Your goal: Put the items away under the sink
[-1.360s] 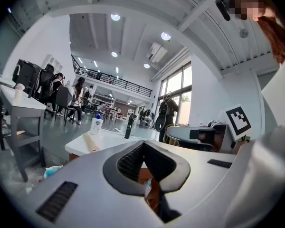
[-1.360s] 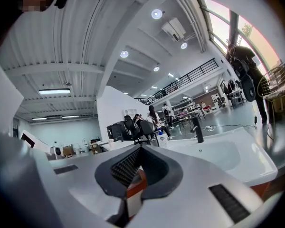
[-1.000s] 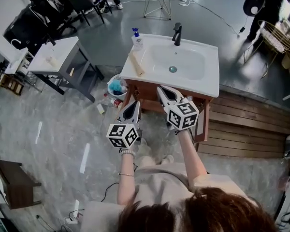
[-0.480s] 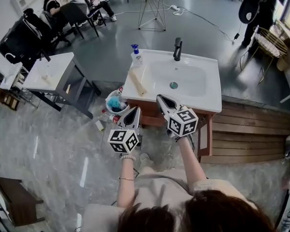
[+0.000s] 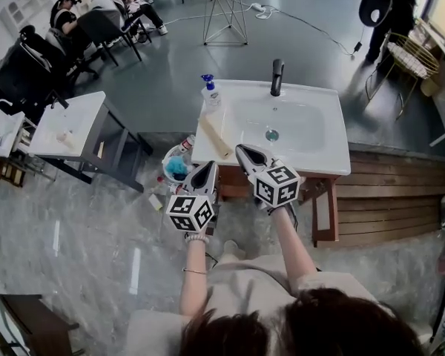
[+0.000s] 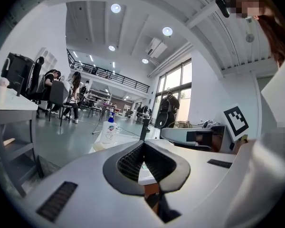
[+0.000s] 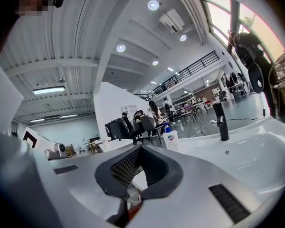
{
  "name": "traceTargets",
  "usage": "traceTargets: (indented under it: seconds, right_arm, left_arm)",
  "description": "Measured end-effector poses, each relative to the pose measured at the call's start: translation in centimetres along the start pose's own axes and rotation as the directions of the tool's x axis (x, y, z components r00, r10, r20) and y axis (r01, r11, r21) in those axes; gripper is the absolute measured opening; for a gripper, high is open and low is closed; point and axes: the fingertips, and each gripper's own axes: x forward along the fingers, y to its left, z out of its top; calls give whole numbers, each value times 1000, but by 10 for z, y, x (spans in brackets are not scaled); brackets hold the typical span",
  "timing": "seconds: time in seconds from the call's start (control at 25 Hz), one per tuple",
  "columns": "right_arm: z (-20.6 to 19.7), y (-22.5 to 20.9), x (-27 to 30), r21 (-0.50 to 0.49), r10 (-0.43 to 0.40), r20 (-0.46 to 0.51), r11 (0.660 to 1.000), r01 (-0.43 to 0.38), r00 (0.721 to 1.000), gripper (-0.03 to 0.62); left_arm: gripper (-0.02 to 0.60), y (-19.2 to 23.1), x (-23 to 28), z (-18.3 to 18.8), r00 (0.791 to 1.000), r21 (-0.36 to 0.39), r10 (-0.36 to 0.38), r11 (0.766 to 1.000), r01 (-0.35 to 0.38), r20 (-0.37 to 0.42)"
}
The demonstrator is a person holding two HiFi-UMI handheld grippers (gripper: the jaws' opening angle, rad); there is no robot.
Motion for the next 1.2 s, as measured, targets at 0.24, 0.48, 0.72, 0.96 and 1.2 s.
traceTargets:
  seconds: [0.24, 0.48, 0.72, 0.96, 1.2]
  right_arm:
    - [0, 5, 32, -32, -11, -15, 999, 11, 1000, 17]
    - [-6, 21, 59, -46, 1, -31, 999, -3, 1000, 17]
    - [-16, 29, 77, -82, 17, -97, 996, -25, 995, 18]
    - [-24, 13, 104, -74, 27, -165, 996, -40, 986, 18]
    - [-45, 9, 134, -106, 64, -287, 990, -98, 956, 18]
  left_arm:
    - [0, 26, 8, 2, 999, 18, -30, 999, 31, -23]
    - [0, 47, 7, 4, 998, 41, -53, 998, 54, -34]
    - [0, 64, 7, 3, 999, 22, -33, 999, 33, -38]
    - [0, 74, 20, -4, 997, 16, -19, 1000, 20, -75]
    - [0, 98, 32, -7, 996, -38, 43, 998, -46, -78]
